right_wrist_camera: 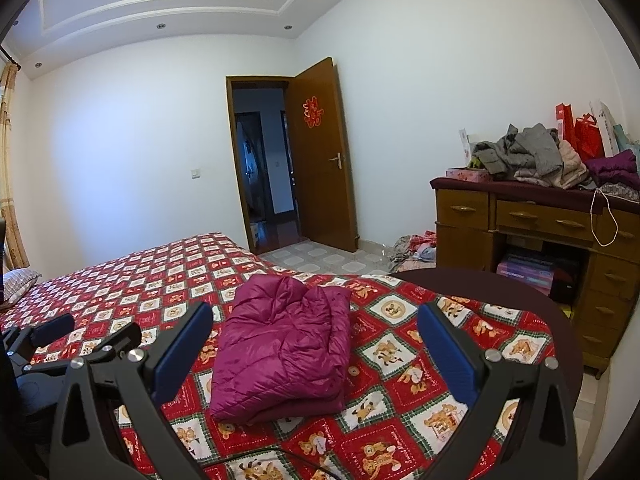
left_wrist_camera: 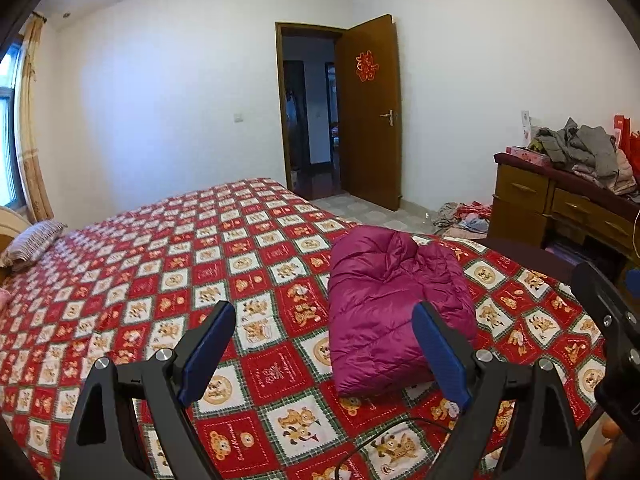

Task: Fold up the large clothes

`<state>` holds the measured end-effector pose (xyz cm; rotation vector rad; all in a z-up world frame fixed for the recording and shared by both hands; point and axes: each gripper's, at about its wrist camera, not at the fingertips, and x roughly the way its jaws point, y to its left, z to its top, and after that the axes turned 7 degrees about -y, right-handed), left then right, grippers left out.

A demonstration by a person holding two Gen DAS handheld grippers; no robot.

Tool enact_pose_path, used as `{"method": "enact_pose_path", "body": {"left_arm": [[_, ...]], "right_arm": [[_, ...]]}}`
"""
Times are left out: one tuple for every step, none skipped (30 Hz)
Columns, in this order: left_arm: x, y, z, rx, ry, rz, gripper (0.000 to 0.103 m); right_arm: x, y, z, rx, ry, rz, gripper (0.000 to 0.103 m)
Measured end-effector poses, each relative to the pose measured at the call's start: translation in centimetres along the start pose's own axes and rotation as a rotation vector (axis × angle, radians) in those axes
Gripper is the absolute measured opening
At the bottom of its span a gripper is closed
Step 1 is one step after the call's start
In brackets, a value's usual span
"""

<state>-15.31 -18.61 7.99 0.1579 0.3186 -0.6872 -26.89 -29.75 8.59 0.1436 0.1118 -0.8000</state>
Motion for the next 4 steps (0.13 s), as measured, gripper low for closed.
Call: {"method": "enact_pose_path", "body": {"left_arm": [[0.19, 0.04, -0.1, 0.003, 0.005, 0.005, 0.09], [0.33, 0.08, -0.19, 0.005, 0.008, 0.009, 0.09], [0.59, 0.19, -0.31, 0.006, 0.016, 0.014, 0.09], [0.88, 0.38, -0.4, 0.006, 0.025, 0.013, 0.09]], "right_arm": [[-0.02, 0.09, -0.04, 0.0, 0.002, 0.001, 0.103], [0.0, 0.16, -0.07, 0.0, 0.005, 0.001, 0.103], [0.01, 0.22, -0.1, -0.002, 0.007, 0.001, 0.103], [0.07, 0.25, -0.12, -0.004, 0.007, 0.001, 0.103]]}}
